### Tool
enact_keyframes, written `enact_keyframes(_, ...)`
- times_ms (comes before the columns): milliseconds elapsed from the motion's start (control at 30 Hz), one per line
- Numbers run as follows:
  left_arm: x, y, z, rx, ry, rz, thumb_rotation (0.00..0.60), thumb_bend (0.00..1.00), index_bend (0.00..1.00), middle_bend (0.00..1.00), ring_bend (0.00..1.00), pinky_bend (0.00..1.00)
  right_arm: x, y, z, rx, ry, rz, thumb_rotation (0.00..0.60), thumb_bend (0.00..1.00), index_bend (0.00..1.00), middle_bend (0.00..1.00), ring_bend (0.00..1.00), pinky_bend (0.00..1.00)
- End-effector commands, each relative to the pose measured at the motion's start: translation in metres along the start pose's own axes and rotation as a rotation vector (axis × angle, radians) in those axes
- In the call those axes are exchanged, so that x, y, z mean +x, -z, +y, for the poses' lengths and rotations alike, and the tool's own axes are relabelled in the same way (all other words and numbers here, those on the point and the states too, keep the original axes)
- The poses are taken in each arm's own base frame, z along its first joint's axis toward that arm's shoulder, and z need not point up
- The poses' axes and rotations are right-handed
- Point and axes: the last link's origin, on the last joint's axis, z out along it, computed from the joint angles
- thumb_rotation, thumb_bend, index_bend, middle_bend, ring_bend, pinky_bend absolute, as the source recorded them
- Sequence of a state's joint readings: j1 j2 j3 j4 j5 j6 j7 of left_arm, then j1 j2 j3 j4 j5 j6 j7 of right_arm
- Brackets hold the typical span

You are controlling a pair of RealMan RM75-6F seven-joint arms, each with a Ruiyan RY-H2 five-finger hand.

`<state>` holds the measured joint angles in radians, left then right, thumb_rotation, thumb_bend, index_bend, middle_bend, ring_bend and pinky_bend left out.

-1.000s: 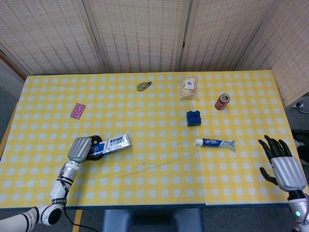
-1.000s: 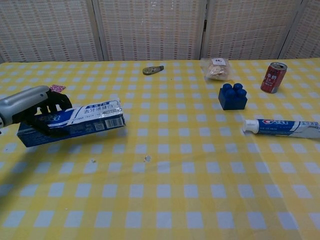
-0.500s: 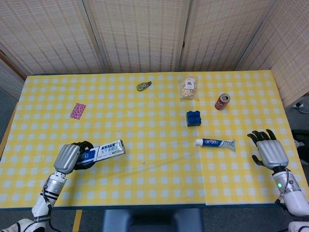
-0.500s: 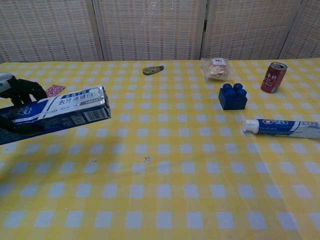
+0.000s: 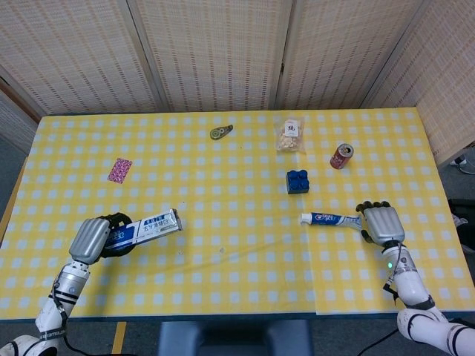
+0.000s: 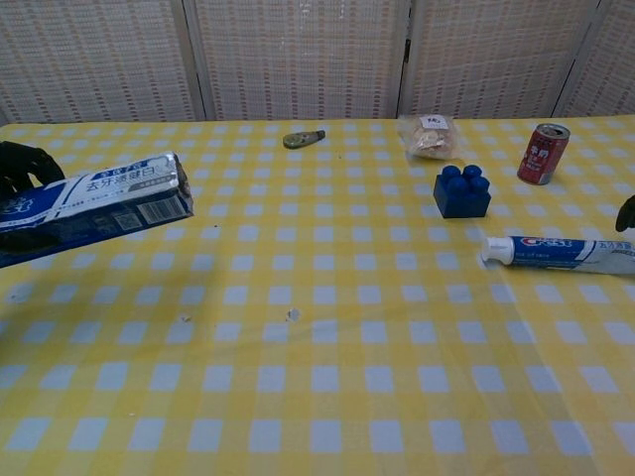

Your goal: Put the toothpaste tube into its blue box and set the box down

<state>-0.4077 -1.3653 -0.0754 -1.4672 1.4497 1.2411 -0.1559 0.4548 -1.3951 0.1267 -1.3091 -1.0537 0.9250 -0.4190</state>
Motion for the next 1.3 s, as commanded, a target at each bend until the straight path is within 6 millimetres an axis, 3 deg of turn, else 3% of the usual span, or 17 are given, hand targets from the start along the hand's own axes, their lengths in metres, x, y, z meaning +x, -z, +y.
enact_keyframes(33,0.002,-0.001,-0.002,0.002,0.002,0.003,0.600,0.37,0.56,0.64,0.53,0.58,-0.003,-0.004,-0.004,-0.004,0.004,0.000,0.600,0.38,0.33,0.29,0.28,0.24)
enact_keyframes(500,0.008,0.001,-0.007,-0.002,0.004,0.022,0.600,0.37,0.54,0.64,0.52,0.58,-0.013,-0.019,-0.024,0.018,-0.010,-0.043,0.600,0.38,0.38,0.33,0.33,0.30)
enact_keyframes(667,0.009,0.002,-0.008,-0.004,0.005,0.022,0.600,0.37,0.54,0.64,0.51,0.58,-0.012,-0.021,-0.028,0.012,-0.013,0.003,0.600,0.38,0.54,0.45,0.45,0.48)
enact_keyframes(767,0.009,0.001,-0.008,-0.002,0.007,0.023,0.600,0.37,0.54,0.64,0.51,0.58,-0.011,-0.022,-0.028,0.002,0.001,0.038,0.600,0.38,0.63,0.54,0.55,0.70)
enact_keyframes(1033,0.010,0.000,-0.009,-0.001,0.010,0.035,0.600,0.37,0.53,0.64,0.51,0.58,-0.003,-0.023,-0.025,0.021,-0.008,0.113,0.600,0.38,0.66,0.60,0.72,0.96)
enact_keyframes(1300,0.010,0.003,-0.007,0.001,0.000,0.041,0.600,0.37,0.53,0.64,0.51,0.58,0.016,-0.014,-0.025,0.132,-0.165,0.179,0.600,0.38,0.66,0.60,0.76,1.00)
